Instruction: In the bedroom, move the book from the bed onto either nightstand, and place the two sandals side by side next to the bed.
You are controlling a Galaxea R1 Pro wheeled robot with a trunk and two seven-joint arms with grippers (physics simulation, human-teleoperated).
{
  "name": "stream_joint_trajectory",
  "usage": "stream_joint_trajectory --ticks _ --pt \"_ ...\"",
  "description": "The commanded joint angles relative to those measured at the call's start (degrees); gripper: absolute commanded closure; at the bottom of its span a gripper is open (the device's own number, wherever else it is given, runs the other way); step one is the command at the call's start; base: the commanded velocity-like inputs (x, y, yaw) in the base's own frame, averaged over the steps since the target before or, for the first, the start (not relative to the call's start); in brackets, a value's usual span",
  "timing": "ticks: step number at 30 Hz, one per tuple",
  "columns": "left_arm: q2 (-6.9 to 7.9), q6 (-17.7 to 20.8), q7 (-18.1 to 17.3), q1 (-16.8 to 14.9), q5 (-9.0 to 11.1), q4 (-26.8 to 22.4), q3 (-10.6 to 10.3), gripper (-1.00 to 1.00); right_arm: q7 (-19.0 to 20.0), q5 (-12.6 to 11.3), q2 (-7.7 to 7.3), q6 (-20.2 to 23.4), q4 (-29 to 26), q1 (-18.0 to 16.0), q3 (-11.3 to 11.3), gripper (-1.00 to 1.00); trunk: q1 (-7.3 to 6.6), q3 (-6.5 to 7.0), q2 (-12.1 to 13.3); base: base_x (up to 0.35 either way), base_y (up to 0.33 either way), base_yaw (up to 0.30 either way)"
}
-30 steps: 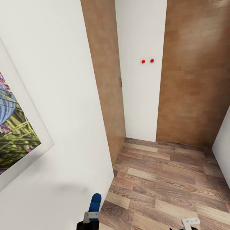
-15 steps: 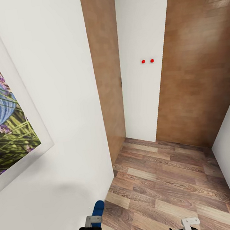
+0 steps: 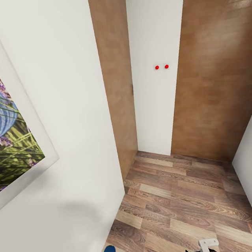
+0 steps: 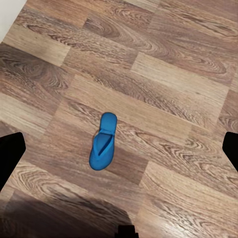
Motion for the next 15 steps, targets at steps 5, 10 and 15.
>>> stream_joint_trajectory --ticks 5,10,15 --pt "0.00 -2.09 0.17 3.19 0.46 0.03 -0.47 1.00 0.41 0.42 0.05 -0.20 0.03 -0.05 -0.48 -1.00 0.04 -0.11 -0.11 0.000 0.000 0.000" --pt "0.03 -2.89 0.27 4.64 0.47 0.25 -0.42 1.00 0.41 0.43 0.08 -0.23 1.69 -0.05 -0.42 -1.00 0.04 -0.11 -0.11 0.000 0.000 0.000" --pt "0.06 -3.08 0.42 5.53 0.54 0.75 -0.41 1.00 0.41 0.44 0.06 -0.27 3.19 -0.05 -0.40 -1.00 0.04 -0.11 -0.11 0.000 0.000 0.000"
